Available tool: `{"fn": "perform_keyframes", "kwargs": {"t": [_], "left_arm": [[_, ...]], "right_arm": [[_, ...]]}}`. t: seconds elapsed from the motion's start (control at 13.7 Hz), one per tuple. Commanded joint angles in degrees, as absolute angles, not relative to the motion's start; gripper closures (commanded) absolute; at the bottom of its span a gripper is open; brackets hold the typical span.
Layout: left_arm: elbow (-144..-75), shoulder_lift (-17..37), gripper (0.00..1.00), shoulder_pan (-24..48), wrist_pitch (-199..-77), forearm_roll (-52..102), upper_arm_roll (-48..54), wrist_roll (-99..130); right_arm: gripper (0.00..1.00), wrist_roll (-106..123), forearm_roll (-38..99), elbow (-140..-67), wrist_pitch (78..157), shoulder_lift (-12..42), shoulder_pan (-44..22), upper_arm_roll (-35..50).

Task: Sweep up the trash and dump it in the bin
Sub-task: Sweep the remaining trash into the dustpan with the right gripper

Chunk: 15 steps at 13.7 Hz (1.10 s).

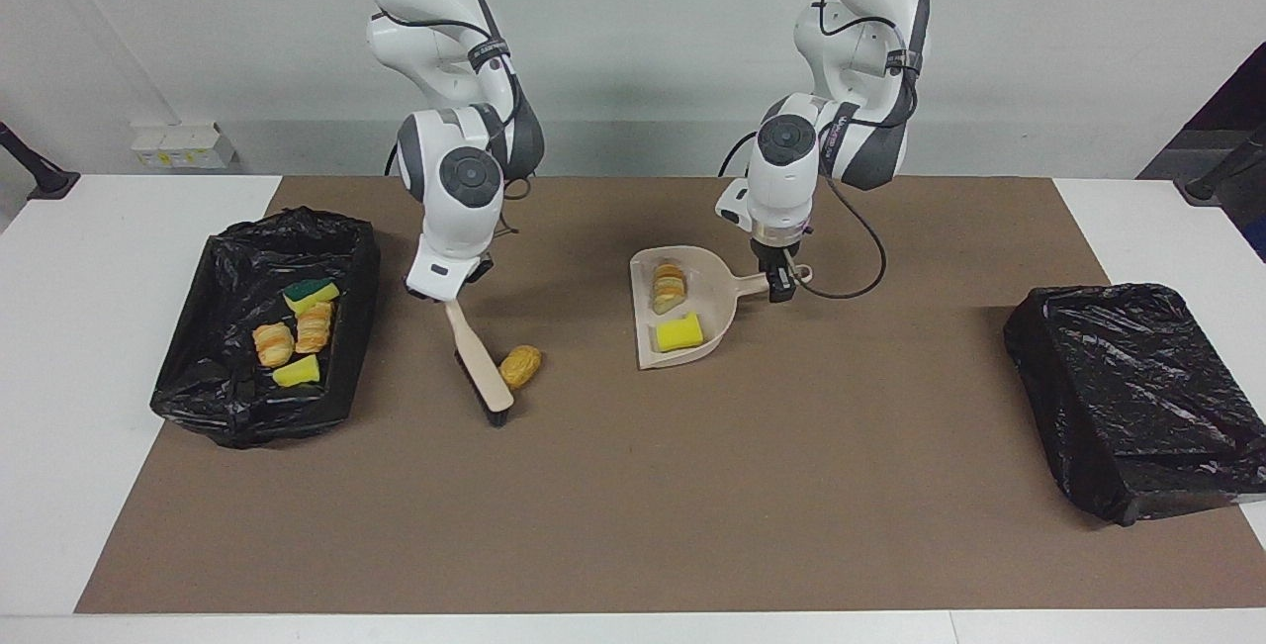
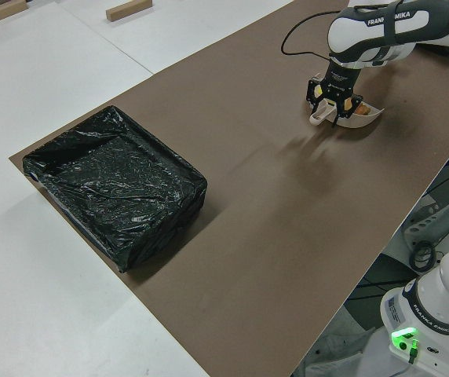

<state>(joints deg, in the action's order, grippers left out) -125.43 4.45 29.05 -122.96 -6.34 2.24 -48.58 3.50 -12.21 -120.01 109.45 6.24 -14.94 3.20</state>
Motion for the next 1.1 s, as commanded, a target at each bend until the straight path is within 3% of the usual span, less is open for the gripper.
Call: {"fn": "perform_keyframes", "kwargs": {"t": [0.0, 0.15, 0.29, 0.37, 0.73, 1.02], "left_arm": [[-126.6, 3.1, 0.37, 30.7, -124.0, -6.7, 2.0, -46.6], [-126.5, 3.0, 0.41, 31.0, -123.8, -6.8, 2.1, -46.5], [-126.4, 2.9, 0.87, 31.4, -123.6, -6.8, 2.1, -46.7], [-126.5, 2.8, 1.00, 31.4, -123.6, -6.8, 2.1, -46.8], [-126.4, 2.8, 1.00, 31.5, -123.0, -7.0, 2.1, -47.3], [-126.4, 2.8, 1.00, 31.5, -123.0, -7.1, 2.1, -48.2]], "right_arm": [[1.00, -1.6, -4.0, -122.3, 109.5, 3.4, -18.8, 3.3], [1.00, -4.8, 2.8, -122.3, 109.9, 3.3, -21.4, 3.3], [1.00, -8.0, 8.8, -122.3, 111.2, 3.6, -22.9, 3.3], [1.00, -9.0, 11.2, -122.5, 113.0, 3.9, -23.6, 3.3], [1.00, -14.9, 22.3, -122.8, 121.3, 5.8, -28.5, 3.3], [1.00, -17.1, 30.2, -119.8, 121.5, 5.0, -31.4, 3.2]]}}
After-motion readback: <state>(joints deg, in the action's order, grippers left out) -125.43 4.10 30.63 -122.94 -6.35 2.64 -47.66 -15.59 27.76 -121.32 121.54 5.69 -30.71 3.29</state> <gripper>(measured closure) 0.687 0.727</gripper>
